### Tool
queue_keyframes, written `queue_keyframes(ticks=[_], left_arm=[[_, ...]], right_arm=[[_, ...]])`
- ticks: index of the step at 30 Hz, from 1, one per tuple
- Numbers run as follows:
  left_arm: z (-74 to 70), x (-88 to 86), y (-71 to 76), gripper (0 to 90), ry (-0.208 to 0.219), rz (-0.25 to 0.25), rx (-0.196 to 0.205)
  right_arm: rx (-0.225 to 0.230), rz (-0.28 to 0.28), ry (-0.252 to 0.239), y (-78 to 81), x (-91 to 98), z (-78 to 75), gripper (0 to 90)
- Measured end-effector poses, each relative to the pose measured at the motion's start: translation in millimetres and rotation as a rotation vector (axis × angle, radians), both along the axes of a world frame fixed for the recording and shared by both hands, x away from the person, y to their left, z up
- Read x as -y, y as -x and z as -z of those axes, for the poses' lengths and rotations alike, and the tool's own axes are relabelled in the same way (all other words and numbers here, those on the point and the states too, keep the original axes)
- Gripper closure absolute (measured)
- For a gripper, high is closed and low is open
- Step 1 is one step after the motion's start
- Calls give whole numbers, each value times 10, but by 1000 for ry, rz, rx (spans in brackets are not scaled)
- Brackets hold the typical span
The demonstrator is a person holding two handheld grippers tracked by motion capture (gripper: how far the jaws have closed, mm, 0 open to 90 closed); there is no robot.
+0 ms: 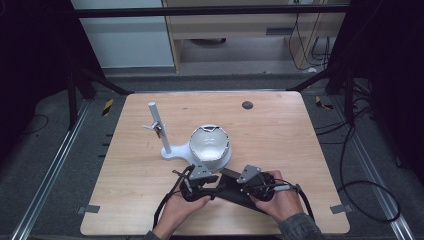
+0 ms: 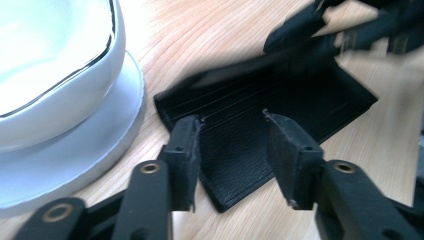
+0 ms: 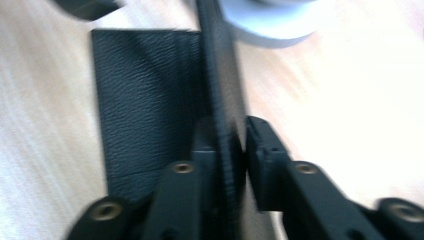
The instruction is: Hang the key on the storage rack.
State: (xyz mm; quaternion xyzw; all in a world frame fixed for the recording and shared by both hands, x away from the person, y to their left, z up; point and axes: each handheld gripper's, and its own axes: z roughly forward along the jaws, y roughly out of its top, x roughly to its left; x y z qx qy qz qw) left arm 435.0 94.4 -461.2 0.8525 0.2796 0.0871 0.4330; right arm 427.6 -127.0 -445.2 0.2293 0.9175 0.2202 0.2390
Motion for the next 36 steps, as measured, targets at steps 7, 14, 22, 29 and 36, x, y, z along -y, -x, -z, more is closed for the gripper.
queue_keyframes(ticks=[7, 14, 22, 29, 36], left_arm=[[69, 36, -17, 378, -9, -8, 8], [116, 74, -66, 289, 1, 0, -17], [142, 148, -231, 241, 50, 40, -88], [185, 224, -270, 252, 61, 82, -136], [211, 266, -289, 299, 76, 126, -183]], right_arm=[[33, -11, -40, 32, 173, -162, 840], [76, -30, -120, 137, 313, -298, 841], [121, -58, -186, 282, 403, -409, 841], [137, -65, -201, 307, 405, -449, 840], [156, -68, -212, 299, 409, -500, 841]])
